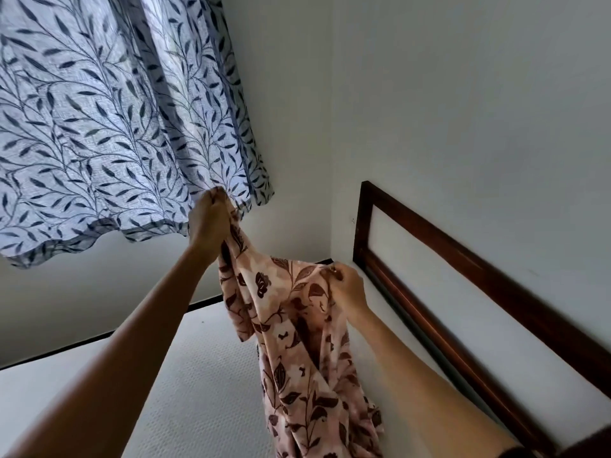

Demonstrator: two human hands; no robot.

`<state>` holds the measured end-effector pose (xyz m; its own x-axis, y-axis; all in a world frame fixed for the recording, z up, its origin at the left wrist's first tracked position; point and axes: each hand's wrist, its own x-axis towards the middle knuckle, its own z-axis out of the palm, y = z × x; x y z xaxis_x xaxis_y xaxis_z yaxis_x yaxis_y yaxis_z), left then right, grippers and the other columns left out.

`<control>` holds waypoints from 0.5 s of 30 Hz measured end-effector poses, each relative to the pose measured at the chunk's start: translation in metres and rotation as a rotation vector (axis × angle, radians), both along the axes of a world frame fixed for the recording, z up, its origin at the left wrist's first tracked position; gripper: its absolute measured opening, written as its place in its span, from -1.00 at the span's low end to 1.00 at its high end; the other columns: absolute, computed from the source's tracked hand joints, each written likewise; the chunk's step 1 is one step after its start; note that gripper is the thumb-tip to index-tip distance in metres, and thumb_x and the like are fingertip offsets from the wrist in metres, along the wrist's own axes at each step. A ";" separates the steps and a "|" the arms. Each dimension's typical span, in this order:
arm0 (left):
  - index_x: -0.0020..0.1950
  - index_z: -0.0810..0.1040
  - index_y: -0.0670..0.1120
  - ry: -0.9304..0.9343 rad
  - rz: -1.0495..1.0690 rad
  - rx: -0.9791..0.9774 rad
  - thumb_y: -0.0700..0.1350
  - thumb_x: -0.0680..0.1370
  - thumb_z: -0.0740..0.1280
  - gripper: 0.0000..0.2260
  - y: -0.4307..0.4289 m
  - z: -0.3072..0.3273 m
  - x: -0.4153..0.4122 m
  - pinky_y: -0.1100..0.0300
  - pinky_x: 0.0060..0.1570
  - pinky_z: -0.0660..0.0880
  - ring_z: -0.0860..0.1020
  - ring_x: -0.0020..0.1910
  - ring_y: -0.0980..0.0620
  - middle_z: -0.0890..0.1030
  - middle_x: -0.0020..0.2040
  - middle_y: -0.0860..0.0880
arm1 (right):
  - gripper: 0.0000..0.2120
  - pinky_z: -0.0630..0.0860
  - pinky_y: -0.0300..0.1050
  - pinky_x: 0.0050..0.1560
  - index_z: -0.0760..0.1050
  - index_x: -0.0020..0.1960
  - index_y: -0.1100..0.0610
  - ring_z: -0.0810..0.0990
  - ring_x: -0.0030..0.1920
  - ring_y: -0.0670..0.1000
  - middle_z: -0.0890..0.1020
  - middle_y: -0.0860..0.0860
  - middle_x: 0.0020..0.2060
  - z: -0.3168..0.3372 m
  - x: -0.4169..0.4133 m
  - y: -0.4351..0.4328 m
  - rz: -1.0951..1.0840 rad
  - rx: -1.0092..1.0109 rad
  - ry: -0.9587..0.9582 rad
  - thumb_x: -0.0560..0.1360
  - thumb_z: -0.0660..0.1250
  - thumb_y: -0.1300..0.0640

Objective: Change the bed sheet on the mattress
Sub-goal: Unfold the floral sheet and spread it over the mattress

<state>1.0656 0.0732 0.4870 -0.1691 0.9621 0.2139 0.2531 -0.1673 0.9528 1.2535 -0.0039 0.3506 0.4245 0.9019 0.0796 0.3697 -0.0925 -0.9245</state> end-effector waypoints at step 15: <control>0.13 0.60 -0.18 0.405 -0.150 0.163 -0.31 0.50 0.30 -0.77 -0.021 -0.008 -0.003 0.34 -0.35 0.32 0.51 -0.20 0.00 0.54 -0.15 -0.03 | -0.66 0.41 -0.25 -0.30 0.57 -0.13 0.05 0.47 -0.46 -0.23 0.54 -0.14 -0.44 0.038 0.001 -0.005 0.264 0.123 -0.127 0.19 0.60 -0.04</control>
